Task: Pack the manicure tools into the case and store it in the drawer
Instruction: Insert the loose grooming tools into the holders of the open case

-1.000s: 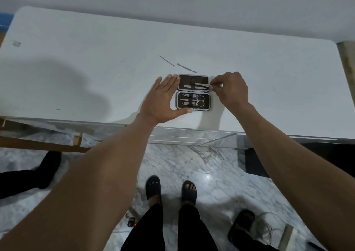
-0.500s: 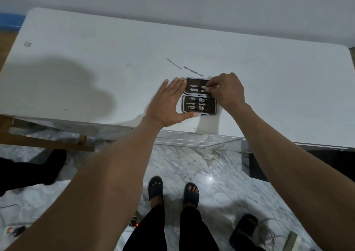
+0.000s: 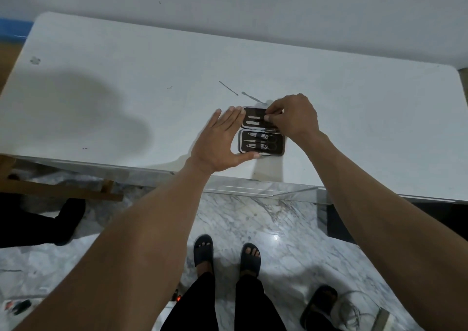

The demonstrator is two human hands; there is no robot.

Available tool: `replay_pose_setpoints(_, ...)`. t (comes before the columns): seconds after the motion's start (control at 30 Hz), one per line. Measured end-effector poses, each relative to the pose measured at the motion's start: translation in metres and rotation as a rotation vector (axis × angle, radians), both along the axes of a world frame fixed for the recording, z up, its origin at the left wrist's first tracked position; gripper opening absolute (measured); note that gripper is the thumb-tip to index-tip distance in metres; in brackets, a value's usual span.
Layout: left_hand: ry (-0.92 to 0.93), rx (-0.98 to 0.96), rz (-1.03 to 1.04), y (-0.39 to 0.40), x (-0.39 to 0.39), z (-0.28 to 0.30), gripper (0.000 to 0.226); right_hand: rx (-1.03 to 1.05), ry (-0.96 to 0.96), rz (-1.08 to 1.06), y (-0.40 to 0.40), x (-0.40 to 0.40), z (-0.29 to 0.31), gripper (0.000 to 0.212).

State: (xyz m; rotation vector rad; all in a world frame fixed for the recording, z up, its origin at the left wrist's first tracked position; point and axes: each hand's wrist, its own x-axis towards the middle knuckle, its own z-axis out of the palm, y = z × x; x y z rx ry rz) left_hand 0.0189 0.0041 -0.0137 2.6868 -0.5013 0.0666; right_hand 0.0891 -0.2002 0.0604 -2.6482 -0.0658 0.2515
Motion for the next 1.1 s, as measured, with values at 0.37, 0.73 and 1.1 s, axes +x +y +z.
replay_pose_setpoints(0.37, -0.013, -0.042, 0.000, -0.001, 0.001, -0.003, 0.115, 0.094, -0.091, 0.031, 0.054, 0.035, -0.004, 0.014)
replay_pose_setpoints(0.73, -0.039, -0.071, 0.014, -0.003, 0.002, -0.002, 0.113, -0.006, -0.136, 0.045, 0.078, 0.053, -0.020, 0.015)
replay_pose_setpoints(1.1, -0.056, -0.067, 0.010, -0.003, 0.003, 0.001, 0.112, -0.249, -0.160, 0.256, 0.082, 0.056, -0.020, 0.017)
